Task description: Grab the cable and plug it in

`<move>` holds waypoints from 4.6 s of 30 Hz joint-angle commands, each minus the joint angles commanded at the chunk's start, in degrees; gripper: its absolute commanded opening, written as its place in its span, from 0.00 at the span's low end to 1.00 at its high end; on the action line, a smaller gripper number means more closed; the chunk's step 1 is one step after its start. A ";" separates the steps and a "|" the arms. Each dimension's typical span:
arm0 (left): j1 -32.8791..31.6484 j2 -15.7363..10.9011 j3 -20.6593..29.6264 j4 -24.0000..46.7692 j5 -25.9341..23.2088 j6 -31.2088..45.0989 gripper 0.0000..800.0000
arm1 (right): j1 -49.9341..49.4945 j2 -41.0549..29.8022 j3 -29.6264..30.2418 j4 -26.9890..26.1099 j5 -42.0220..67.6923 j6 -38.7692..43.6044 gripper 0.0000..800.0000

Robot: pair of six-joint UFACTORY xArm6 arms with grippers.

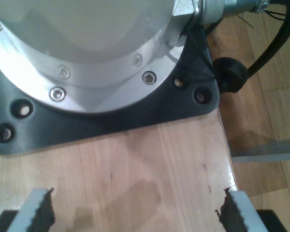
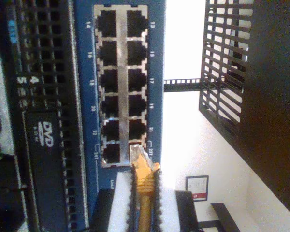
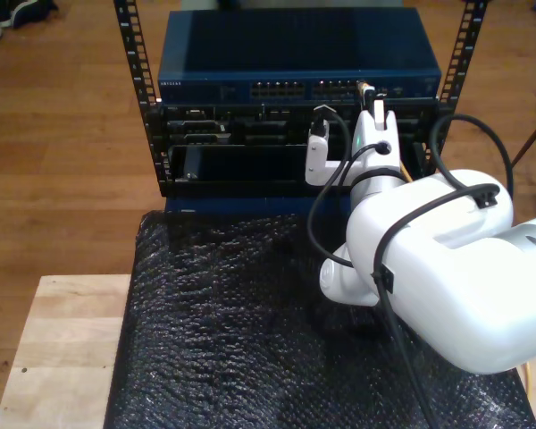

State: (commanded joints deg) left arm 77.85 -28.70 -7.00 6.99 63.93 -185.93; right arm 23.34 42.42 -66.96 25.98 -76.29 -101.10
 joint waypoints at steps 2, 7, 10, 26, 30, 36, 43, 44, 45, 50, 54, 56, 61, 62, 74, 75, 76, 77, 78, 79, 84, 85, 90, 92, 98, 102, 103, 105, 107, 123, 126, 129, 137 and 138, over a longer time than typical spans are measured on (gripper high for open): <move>0.00 0.00 0.00 0.00 0.00 0.00 1.00 | 0.00 0.35 -0.35 0.00 0.00 0.00 0.00; 0.00 0.00 0.00 0.00 0.00 0.00 1.00 | -0.09 0.79 -1.05 0.00 0.09 0.00 0.00; 0.00 -0.09 0.00 0.00 0.00 0.00 1.00 | -0.09 0.88 -1.32 0.00 0.18 0.00 0.00; 0.00 0.00 0.00 0.00 0.00 0.00 1.00 | -0.97 1.58 -2.11 -0.09 0.18 0.09 0.00; 0.00 0.00 0.00 0.00 0.00 0.00 1.00 | -0.97 1.67 -2.37 -0.09 0.18 0.09 0.00; 0.00 0.00 0.00 0.00 0.00 0.00 1.00 | -0.97 1.67 -2.90 -1.85 0.26 0.09 0.00; 0.00 0.00 0.00 0.00 0.00 0.00 1.00 | -0.97 1.67 -2.90 -1.93 0.26 0.09 0.00; 0.00 -0.09 0.00 0.00 0.00 0.00 1.00 | -0.97 1.67 -2.81 -1.93 0.26 0.18 0.00; 0.00 -0.09 0.00 0.00 0.00 0.00 1.00 | -1.05 1.67 -2.81 -1.93 0.18 0.18 0.00; 0.00 -0.09 0.00 0.00 0.00 0.00 1.00 | -1.32 1.58 -2.64 -2.02 0.53 0.00 0.25; 0.00 0.00 0.00 0.00 0.00 0.00 1.00 | -1.41 1.32 -2.46 -2.64 0.70 0.00 0.37; 0.00 -0.09 0.00 0.00 0.00 0.00 1.00 | -1.23 1.23 -2.20 -2.81 0.88 0.00 0.40; 0.00 -0.09 0.00 0.00 0.00 0.00 1.00 | -1.05 -1.23 0.44 -2.90 1.32 0.00 0.42; 0.00 0.00 0.09 0.00 0.00 0.00 1.00 | -0.97 -2.02 1.41 -2.81 1.85 0.00 0.42; 0.00 0.00 0.00 0.00 0.00 0.00 1.00 | 0.00 -12.75 14.15 -2.55 8.97 0.00 0.50; 0.00 -0.09 0.00 0.00 0.00 0.00 1.00 | 0.00 -13.54 14.95 -2.55 9.85 0.00 0.50; 0.00 -0.09 0.00 0.00 0.00 0.00 1.00 | 0.00 -14.33 15.65 -2.55 10.64 0.09 0.51; 0.00 -0.09 0.09 0.00 0.00 0.00 1.00 | -0.09 -15.12 16.26 -2.55 11.43 0.09 0.53; 0.00 -0.09 0.00 0.00 0.00 0.00 1.00 | -0.09 -16.00 16.79 -2.46 12.31 0.18 0.53; 0.00 0.00 0.00 0.00 0.00 0.00 1.00 | -0.09 -16.97 17.14 -2.46 13.10 0.18 0.53; 0.00 0.00 0.00 0.00 0.00 0.00 1.00 | -0.26 -22.68 20.22 -2.46 18.37 0.26 0.56; 0.00 0.00 0.00 0.00 0.00 0.00 1.00 | -0.35 -23.82 20.84 -2.46 19.87 0.26 0.56; 0.00 -0.09 0.00 0.00 0.00 0.00 1.00 | -0.79 -30.42 23.65 -2.73 29.36 0.18 0.61; 0.00 0.00 0.00 0.00 0.00 0.00 1.00 | -1.76 -33.05 24.26 -2.81 33.49 0.09 0.62; 0.00 0.00 0.00 0.00 0.00 0.00 1.00 | -5.98 -40.00 25.85 -4.40 45.27 -1.14 0.66; 0.00 -0.09 0.00 0.00 0.00 0.00 1.00 | -8.97 -42.81 25.93 -9.32 52.13 -1.93 0.71; 0.00 -0.09 0.00 0.00 0.00 0.00 1.00 | -9.76 -43.78 25.93 -10.46 54.24 -1.93 0.72; 0.00 0.00 0.00 0.00 0.00 0.00 1.00 | -11.78 -45.27 25.93 -12.31 58.29 -1.93 0.73; 0.00 0.00 0.00 0.00 0.00 0.00 1.00 | -13.80 -46.68 25.93 -13.80 62.33 -2.02 0.74; 0.00 0.00 0.00 0.00 0.00 0.00 1.00 | -30.77 -52.48 23.12 -16.53 95.38 -16.18 0.93; 0.00 0.00 0.00 0.00 0.00 0.00 1.00 | -34.99 -53.54 22.24 -16.53 104.00 -18.73 0.97; 0.00 0.00 0.00 0.00 0.00 0.00 1.00 | -39.21 -55.38 22.07 -16.53 111.38 -21.10 0.98; 0.00 0.00 0.00 0.00 0.00 0.00 1.00 | -50.02 -58.55 22.07 -16.53 123.69 -31.03 1.00; 0.00 -0.09 0.00 0.00 0.00 0.00 1.00 | -51.87 -58.81 22.07 -16.53 125.89 -31.82 1.00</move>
State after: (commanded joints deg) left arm 77.85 -28.79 -7.00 6.99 63.93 -185.93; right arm -28.53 -16.40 -44.89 9.45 49.60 -132.92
